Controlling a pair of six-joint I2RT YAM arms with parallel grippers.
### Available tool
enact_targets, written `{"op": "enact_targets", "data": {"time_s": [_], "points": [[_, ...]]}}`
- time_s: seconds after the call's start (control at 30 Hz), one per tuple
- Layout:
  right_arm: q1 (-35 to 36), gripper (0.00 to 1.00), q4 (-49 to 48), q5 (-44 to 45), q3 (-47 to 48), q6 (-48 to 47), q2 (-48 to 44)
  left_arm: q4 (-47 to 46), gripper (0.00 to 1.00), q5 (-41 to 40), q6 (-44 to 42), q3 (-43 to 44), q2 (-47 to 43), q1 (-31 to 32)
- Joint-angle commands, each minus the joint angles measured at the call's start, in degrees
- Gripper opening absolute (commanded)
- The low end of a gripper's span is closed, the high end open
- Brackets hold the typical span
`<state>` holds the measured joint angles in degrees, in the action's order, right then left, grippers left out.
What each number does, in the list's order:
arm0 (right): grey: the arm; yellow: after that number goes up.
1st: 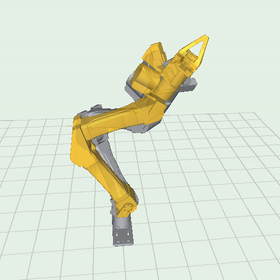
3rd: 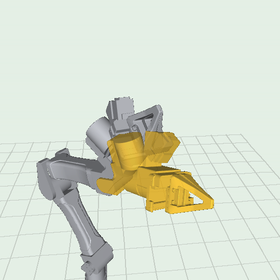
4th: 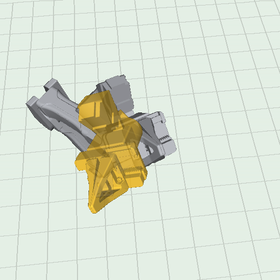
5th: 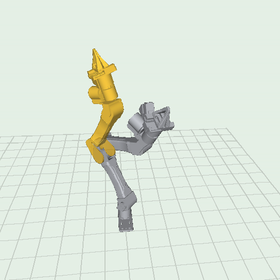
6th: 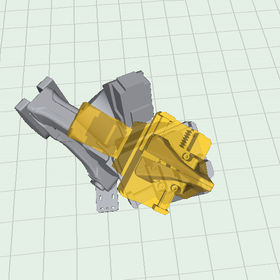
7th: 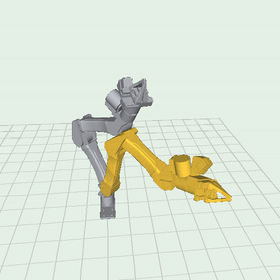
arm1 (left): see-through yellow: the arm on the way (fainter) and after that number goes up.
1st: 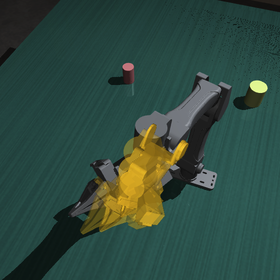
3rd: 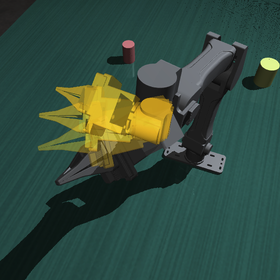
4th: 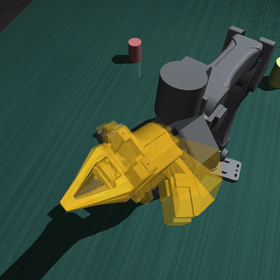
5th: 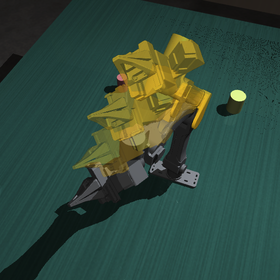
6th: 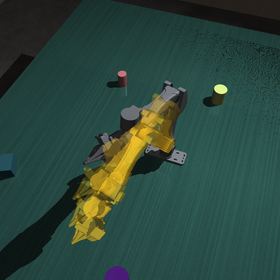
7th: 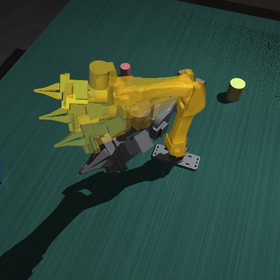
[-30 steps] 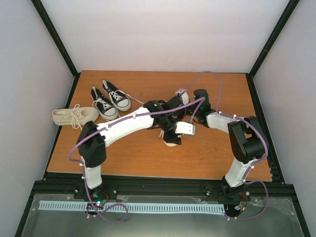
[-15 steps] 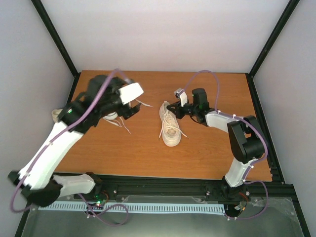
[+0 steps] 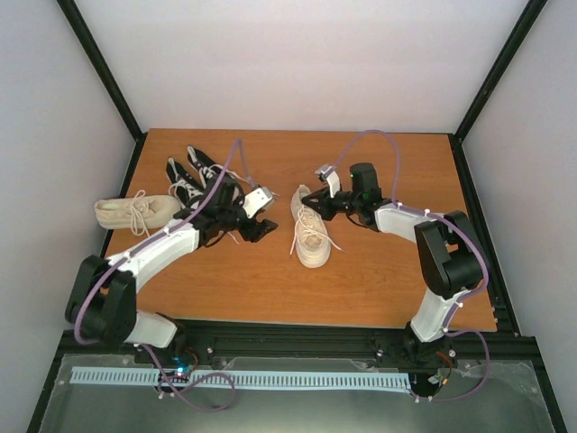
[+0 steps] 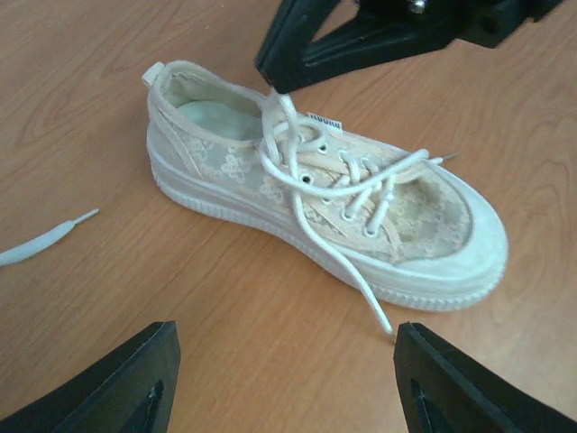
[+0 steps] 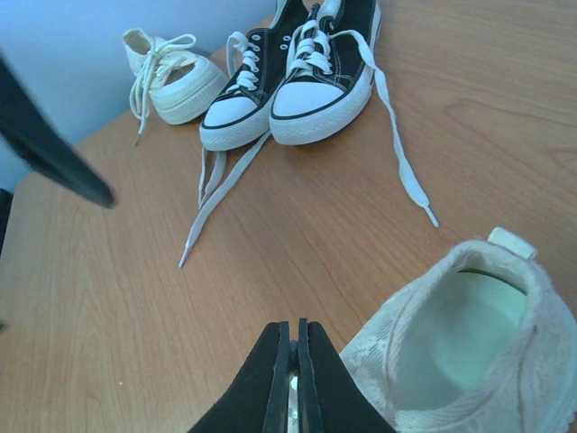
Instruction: Tie the shoes
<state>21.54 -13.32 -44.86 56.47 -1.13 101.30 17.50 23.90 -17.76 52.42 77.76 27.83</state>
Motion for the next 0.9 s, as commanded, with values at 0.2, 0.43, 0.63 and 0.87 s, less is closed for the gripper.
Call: {"op": "enact_targets", "data": {"time_s": [0.2,0.43,0.63,0.87], "points": [[0.43,0.03,7.24,-3.58,3.40,-4.84,0.86,-19.39,0.59,18.12,-10.25,8.93,24.31,-2.08],[0.43,0.03,11.43,-5.72,6.78,-6.78,3.10,-15.29,0.48,22.45,-25.60,11.74,29.14,-3.32],[0.41,0.03,12.12,-6.43,8.50,-7.39,4.78,-26.26,0.52,21.19,-18.16,12.71,33.42,-2.83],[0.42,0.03,11.20,-6.38,8.17,-6.82,4.42,-13.00,0.52,23.64,-28.96,16.69,34.05,-3.25]]}}
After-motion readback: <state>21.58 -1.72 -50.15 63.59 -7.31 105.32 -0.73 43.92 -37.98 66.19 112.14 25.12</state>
